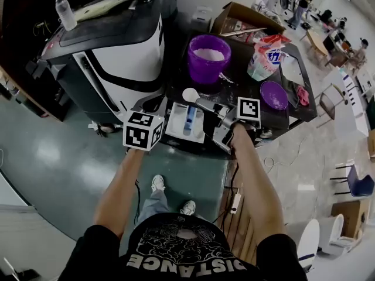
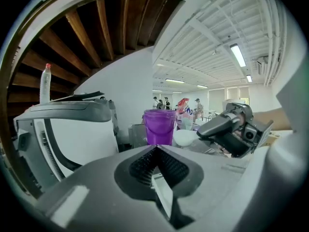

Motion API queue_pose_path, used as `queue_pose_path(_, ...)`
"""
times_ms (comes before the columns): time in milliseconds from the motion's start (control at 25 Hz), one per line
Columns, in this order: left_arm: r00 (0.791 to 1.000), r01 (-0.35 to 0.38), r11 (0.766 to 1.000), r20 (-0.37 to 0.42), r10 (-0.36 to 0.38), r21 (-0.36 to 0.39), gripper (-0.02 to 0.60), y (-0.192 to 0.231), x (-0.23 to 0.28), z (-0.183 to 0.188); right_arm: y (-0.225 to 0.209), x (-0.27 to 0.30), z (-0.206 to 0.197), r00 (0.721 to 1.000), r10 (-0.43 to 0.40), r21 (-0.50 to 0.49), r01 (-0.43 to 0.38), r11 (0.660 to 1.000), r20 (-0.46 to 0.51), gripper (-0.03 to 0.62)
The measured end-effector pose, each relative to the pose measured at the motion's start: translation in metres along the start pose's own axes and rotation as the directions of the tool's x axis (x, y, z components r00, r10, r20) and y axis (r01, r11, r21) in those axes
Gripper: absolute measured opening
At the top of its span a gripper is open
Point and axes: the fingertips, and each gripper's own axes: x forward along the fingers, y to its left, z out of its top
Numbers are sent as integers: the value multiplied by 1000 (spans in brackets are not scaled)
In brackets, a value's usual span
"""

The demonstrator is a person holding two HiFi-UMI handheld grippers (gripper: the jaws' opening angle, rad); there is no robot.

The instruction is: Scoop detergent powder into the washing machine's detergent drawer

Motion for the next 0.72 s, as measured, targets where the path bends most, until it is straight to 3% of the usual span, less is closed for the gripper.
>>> queue_pose_path(400,996,-52,999,-71,51,-2,0,-5,-19,-39,-46,12,-34,972,-139,-141,113,984,-188,38)
queue_pose_path(600,993,-55,998,-104,52,-21,0,-6,-16,-56,-69,18,-46,936,-232,-223,175,959,-266,38)
queue_pose_path(720,991,-50,999,-122,47,-22,0,-8,-12,-65,-80,21,-52,901,-307,-321,205,925,-307,38)
